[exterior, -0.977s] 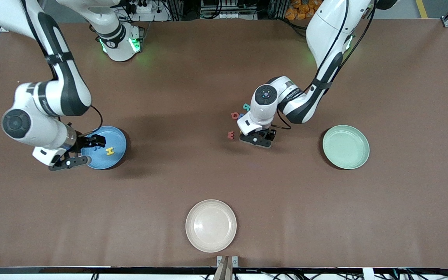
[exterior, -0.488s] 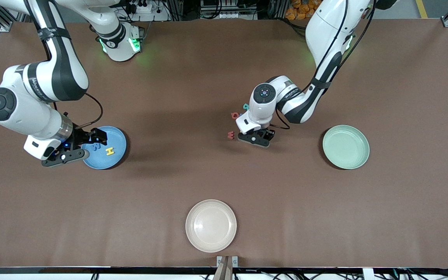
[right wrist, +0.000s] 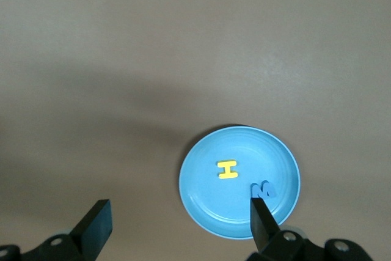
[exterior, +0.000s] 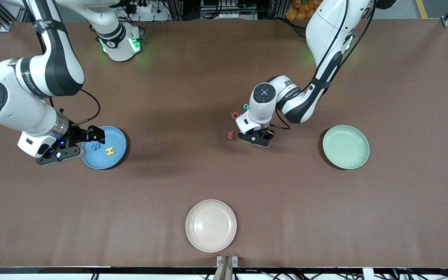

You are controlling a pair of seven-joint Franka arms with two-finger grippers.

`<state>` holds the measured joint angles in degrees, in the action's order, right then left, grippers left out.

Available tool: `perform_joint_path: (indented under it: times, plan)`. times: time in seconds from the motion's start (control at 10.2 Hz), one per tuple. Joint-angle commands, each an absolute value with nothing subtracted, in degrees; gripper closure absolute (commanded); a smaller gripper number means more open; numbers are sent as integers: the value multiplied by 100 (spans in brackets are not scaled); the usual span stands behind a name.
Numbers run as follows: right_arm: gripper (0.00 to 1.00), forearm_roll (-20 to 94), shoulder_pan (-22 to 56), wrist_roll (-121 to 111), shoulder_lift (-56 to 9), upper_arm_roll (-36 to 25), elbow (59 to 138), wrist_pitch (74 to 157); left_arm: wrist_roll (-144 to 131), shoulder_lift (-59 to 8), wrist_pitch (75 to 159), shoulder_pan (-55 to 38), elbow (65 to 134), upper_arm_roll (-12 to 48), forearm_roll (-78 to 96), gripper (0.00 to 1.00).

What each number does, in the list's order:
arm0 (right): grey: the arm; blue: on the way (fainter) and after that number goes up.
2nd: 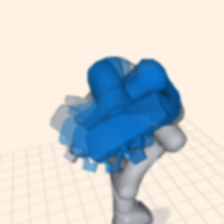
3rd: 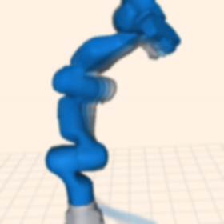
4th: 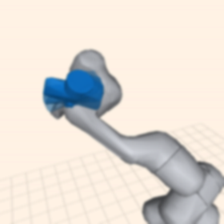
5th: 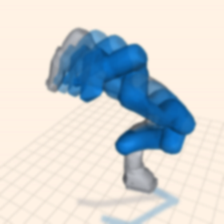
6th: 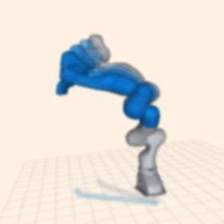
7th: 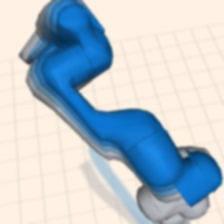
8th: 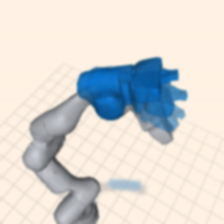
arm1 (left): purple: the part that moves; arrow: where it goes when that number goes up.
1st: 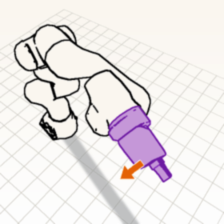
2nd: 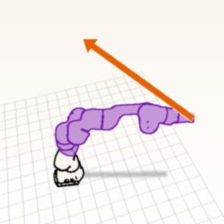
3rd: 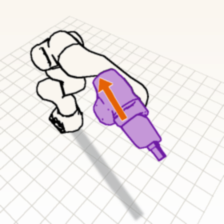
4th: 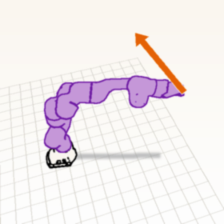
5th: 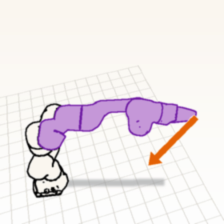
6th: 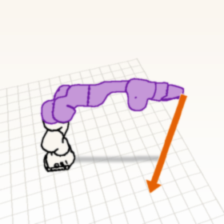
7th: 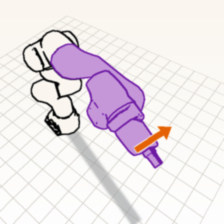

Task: Sort uppercase to blue plate, lowercase to green plate
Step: 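Carry the blue 6 to the green plate while the right gripper returns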

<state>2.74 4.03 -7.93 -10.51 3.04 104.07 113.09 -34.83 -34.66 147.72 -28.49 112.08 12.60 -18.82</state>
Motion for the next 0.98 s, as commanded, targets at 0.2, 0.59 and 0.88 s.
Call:
perform_joint_path:
  times: [0.2,0.59,0.88]
  plan:
    - [0,666,869,332,-984,281,9924,11004,-3402,-3498,14757,-2839,11188,1213,-2083,71]
    - [0,879,1238,1271,-976,290,9774,10986,-2552,-3043,13978,-2357,11223,1213,-2083,77]
    - [0,949,1913,2422,-1019,316,9782,11065,-1244,-2480,13098,-1602,11232,1213,-2074,89]
